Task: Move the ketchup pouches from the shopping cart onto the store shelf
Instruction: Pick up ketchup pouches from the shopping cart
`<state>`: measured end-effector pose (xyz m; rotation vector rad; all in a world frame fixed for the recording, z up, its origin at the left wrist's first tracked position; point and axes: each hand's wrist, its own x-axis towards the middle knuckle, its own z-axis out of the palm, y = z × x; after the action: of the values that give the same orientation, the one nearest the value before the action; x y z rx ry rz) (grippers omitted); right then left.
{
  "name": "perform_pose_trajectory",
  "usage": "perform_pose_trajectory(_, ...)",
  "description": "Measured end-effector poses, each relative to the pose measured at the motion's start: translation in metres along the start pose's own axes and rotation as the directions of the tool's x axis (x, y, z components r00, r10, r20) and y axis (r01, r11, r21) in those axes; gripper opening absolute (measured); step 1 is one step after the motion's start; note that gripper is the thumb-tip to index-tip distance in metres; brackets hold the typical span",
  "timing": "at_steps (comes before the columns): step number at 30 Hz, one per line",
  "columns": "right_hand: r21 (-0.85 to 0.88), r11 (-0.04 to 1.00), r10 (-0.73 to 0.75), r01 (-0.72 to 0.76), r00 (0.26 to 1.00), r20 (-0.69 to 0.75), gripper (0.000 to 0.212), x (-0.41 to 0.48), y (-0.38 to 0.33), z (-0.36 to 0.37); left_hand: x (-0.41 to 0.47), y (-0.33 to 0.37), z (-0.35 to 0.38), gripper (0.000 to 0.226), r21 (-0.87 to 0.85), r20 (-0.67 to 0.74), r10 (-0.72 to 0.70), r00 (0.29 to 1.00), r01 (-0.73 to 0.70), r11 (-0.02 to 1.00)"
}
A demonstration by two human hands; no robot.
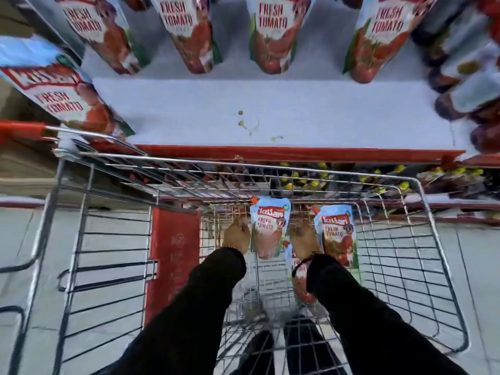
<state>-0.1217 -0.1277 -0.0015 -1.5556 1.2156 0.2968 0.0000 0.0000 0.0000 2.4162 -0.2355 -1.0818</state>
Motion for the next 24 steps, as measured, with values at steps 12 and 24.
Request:
perform_pose_trajectory(12,0.42,0.907,0.055,-0.025,0.997,-0.061,0.018,0.053,0.029,0.02,0.059,-0.01,0.037,0.021,-0.565,0.085,-0.077,0.993,0.112,0.817)
perform_pose_trajectory(24,0.41,0.911,0.009,0.03,0.996,-0.092,0.023,0.011,0.022,0.019,0.009,-0.031,0.03,0.025,-0.71,-0.043,-0.092,0.995,0.034,0.703)
